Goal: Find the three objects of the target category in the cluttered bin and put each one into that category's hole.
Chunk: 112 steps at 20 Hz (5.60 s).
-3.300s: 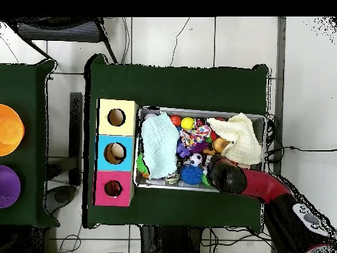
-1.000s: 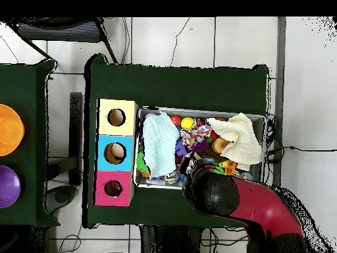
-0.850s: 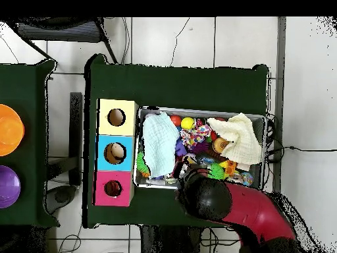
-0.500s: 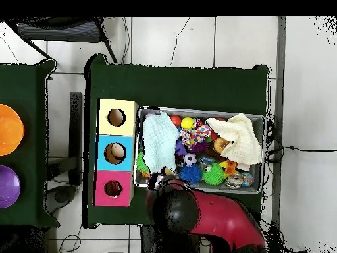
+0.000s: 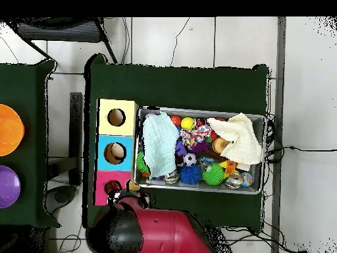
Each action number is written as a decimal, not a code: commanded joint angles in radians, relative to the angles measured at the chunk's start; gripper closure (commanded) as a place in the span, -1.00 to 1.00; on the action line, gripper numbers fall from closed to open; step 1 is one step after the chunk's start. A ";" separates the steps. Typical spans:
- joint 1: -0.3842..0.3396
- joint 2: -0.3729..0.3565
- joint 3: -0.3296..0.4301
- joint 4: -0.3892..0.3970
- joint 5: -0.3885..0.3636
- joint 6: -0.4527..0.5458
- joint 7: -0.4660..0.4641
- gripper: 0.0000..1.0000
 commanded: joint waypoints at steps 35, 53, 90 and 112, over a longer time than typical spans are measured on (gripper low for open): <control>0.284 0.346 -0.200 -0.150 0.165 -0.204 0.315 -1.00; 0.304 0.327 -0.244 -0.196 0.168 -0.080 0.307 -1.00; 0.244 0.275 -0.230 -0.255 0.108 0.000 0.208 -1.00; -0.093 0.425 -0.094 -0.359 -0.111 -0.009 -0.020 -1.00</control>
